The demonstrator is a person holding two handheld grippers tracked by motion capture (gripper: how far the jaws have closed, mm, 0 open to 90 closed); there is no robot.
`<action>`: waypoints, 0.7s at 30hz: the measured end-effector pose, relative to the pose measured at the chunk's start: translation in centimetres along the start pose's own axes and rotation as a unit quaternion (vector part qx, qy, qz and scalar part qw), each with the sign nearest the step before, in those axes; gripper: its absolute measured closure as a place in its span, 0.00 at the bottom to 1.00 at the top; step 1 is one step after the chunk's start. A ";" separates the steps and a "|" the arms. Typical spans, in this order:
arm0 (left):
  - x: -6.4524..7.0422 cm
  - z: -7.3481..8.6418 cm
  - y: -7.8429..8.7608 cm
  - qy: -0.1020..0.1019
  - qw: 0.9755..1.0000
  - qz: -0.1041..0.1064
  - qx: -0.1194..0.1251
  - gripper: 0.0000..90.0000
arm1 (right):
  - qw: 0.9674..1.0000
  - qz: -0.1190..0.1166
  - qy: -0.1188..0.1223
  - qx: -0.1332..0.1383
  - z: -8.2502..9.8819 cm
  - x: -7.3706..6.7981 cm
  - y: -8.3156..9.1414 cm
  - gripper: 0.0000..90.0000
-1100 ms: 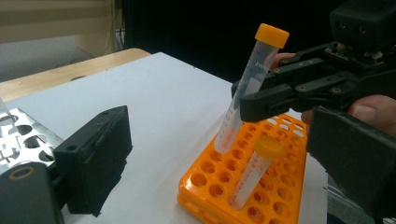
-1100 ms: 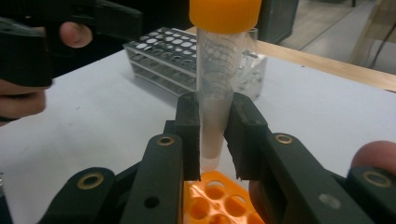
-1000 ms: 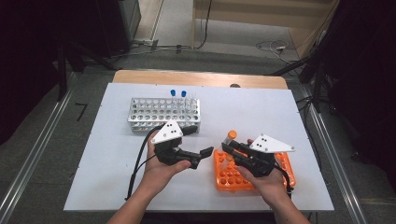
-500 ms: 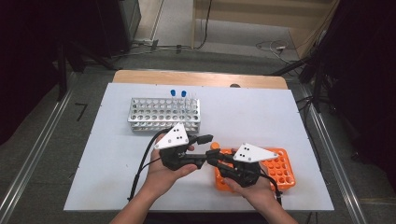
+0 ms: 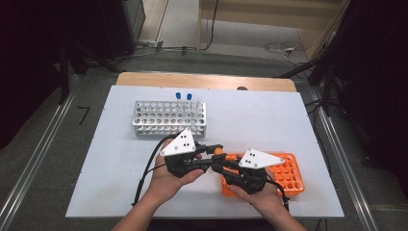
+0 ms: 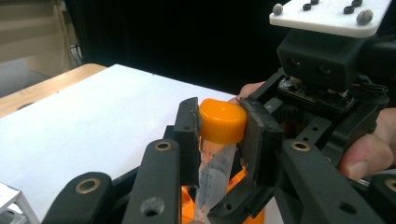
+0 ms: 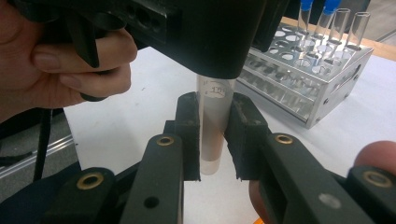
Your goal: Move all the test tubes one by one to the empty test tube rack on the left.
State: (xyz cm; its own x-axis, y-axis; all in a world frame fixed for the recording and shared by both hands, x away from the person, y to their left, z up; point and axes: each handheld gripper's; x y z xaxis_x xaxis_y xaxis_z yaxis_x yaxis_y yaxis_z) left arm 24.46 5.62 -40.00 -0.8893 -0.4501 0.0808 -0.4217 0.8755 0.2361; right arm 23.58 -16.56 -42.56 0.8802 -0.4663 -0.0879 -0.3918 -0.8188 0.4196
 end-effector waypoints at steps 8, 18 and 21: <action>0.1 0.0 -0.1 0.003 1.000 0.001 0.002 0.77 | 1.000 0.000 -0.001 -0.001 0.0 0.0 0.0 0.82; 0.1 0.2 -0.3 -0.006 1.000 -0.006 -0.007 0.78 | 1.000 -0.001 0.000 -0.001 0.2 0.0 -0.1 0.82; 0.0 0.1 -0.2 -0.006 1.000 -0.010 -0.004 0.78 | 1.000 0.000 0.000 0.002 0.1 0.0 -0.1 0.81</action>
Point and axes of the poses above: each handheld gripper's, and its own axes: y roughly backward along the jaws, z roughly out of its underside, x roughly to its right, and after that the axes turned 2 degrees about -z, right-handed
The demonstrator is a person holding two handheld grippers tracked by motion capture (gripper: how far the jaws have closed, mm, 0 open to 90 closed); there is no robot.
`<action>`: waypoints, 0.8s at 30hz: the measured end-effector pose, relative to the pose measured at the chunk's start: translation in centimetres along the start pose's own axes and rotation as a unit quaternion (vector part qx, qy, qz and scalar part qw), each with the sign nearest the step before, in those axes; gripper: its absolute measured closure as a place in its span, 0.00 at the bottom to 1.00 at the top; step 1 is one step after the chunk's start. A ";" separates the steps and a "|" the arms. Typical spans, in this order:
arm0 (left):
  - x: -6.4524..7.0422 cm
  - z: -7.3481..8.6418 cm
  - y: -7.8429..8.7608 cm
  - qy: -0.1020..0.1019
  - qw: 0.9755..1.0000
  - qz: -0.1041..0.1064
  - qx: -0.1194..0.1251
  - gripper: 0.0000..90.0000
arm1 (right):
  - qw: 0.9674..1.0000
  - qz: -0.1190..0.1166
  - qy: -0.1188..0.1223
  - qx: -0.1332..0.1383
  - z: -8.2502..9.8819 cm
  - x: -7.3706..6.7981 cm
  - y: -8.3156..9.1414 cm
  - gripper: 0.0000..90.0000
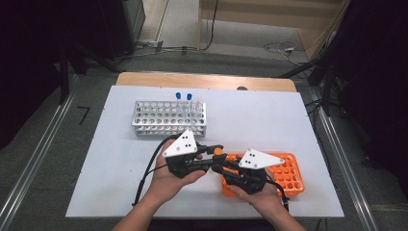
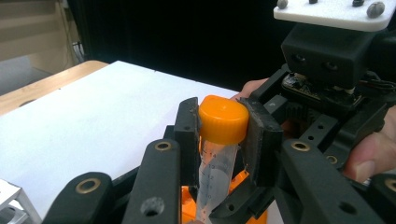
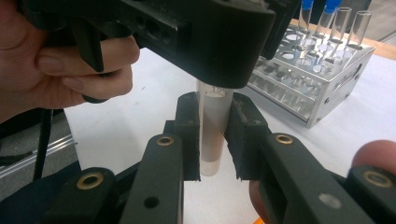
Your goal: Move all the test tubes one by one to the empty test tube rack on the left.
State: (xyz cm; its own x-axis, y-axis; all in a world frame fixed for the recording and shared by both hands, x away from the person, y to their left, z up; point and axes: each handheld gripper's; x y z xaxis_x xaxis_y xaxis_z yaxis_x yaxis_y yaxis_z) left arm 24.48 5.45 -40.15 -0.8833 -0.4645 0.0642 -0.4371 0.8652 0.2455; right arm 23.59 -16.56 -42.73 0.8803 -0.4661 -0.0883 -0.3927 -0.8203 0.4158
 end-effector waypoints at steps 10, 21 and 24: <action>-1.8 -0.4 1.1 0.018 0.999 -0.045 0.017 0.79 | 0.999 -0.035 0.008 0.029 -0.8 0.6 1.4 0.37; -6.1 -0.2 3.0 0.041 0.992 -0.111 0.036 0.79 | 0.999 0.001 -0.011 0.043 -0.9 2.8 3.6 0.15; -7.3 -0.3 3.4 0.043 0.990 -0.127 0.042 0.79 | 0.999 0.010 -0.014 0.041 -0.7 3.4 4.2 0.11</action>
Point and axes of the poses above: each handheld gripper's, and its own axes: y roughly backward along the jaws, z roughly out of its underside, x roughly to its right, and after that the axes turned 2 degrees about -z, right-handed
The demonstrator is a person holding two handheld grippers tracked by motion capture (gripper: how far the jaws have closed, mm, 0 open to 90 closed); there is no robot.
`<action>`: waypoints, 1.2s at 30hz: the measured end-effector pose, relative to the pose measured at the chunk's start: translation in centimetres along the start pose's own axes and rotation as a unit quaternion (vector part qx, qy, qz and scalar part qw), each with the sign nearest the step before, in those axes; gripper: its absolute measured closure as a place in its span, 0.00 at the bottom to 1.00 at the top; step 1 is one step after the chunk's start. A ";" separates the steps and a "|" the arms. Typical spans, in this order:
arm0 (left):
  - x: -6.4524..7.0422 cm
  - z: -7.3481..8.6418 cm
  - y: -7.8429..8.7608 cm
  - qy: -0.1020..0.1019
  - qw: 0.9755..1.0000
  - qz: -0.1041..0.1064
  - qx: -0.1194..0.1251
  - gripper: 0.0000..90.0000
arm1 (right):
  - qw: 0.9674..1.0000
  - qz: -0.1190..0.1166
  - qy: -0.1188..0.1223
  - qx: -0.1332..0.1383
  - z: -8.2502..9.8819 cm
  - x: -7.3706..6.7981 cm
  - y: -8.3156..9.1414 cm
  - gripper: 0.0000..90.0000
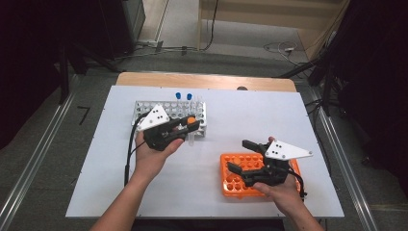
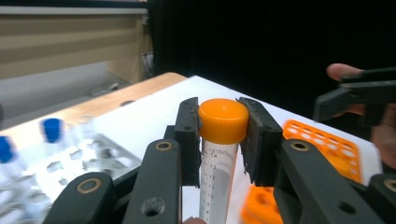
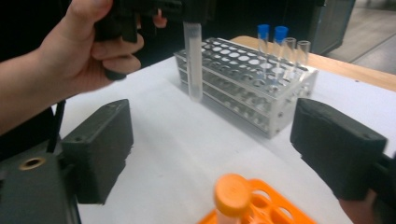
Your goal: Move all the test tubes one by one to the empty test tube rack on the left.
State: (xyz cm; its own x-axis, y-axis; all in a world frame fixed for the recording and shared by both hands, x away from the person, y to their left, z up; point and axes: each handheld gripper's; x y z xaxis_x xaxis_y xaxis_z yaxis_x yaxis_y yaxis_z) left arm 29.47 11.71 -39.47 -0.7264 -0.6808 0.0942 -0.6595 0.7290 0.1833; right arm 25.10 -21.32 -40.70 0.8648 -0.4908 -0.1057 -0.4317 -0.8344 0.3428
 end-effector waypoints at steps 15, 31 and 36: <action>-6.1 -0.6 -0.2 0.020 0.996 -0.088 0.012 0.79 | 0.999 0.027 -0.023 -0.011 2.6 1.8 2.8 0.01; -10.4 -1.0 -2.6 0.035 0.989 -0.144 0.020 0.79 | 0.999 0.037 -0.027 -0.020 3.8 3.5 3.7 0.01; -11.5 -1.2 -3.6 0.038 0.985 -0.164 0.024 0.79 | 0.999 0.037 -0.027 -0.020 3.8 3.5 3.6 0.01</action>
Point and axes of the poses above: each handheld gripper's, and its own axes: y roughly backward along the jaws, z roughly out of its underside, x roughly to its right, and after that the axes turned 2 degrees about -z, right-handed
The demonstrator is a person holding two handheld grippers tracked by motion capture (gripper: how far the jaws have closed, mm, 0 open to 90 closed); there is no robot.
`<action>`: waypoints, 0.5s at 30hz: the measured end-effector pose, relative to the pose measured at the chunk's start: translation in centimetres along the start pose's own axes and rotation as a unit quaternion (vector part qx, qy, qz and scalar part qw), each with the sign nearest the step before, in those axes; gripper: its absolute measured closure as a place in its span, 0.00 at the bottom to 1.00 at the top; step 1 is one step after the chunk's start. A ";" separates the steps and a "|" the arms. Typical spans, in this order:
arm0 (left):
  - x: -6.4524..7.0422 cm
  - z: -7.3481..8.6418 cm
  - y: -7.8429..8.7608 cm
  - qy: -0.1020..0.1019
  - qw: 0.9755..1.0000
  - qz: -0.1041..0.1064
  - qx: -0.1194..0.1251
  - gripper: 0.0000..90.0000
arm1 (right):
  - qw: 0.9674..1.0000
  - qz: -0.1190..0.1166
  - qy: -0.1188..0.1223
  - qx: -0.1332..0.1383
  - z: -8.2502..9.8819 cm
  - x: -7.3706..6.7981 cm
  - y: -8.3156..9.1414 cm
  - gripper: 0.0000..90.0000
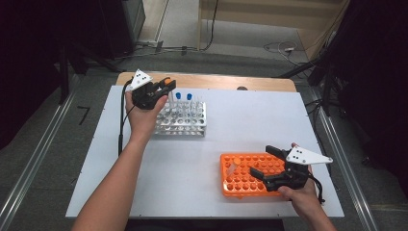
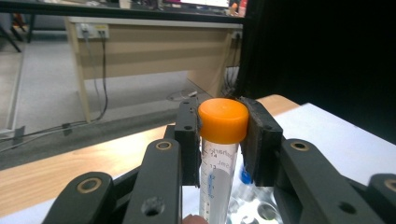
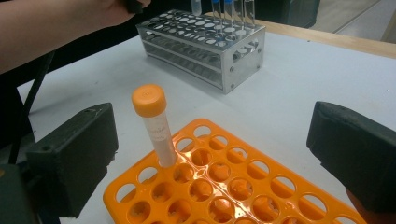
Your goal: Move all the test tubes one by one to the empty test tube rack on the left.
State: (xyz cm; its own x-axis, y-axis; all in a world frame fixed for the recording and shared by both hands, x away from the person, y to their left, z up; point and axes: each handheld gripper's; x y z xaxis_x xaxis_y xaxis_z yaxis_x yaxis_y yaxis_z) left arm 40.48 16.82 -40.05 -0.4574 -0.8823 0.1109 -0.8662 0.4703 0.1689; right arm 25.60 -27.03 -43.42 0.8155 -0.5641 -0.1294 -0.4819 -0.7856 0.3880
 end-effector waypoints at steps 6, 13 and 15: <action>-0.8 0.3 -1.2 0.006 1.000 -0.017 -0.001 0.79 | 1.000 0.000 -0.001 0.000 0.1 0.1 0.0 0.01; -0.9 0.9 -2.0 0.021 1.000 -0.011 -0.001 0.79 | 1.000 0.000 -0.001 -0.001 0.1 0.2 0.0 0.01; -0.7 1.0 -2.1 0.018 1.000 -0.010 -0.004 0.79 | 1.000 -0.001 -0.001 -0.001 0.2 0.2 0.0 0.01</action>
State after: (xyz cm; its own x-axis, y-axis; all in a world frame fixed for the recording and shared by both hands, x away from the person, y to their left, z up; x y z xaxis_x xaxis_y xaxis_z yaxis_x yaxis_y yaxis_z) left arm 42.45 16.40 -41.43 -0.4332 -0.8900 0.1426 -0.8729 0.4536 0.1796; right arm 25.73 -27.18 -43.59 0.8163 -0.5624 -0.1320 -0.4790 -0.7867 0.3894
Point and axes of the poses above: each handheld gripper's, and its own axes: y roughly backward along the jaws, z roughly out of its underside, x roughly to its right, and after that the axes turned 2 degrees about -z, right-handed
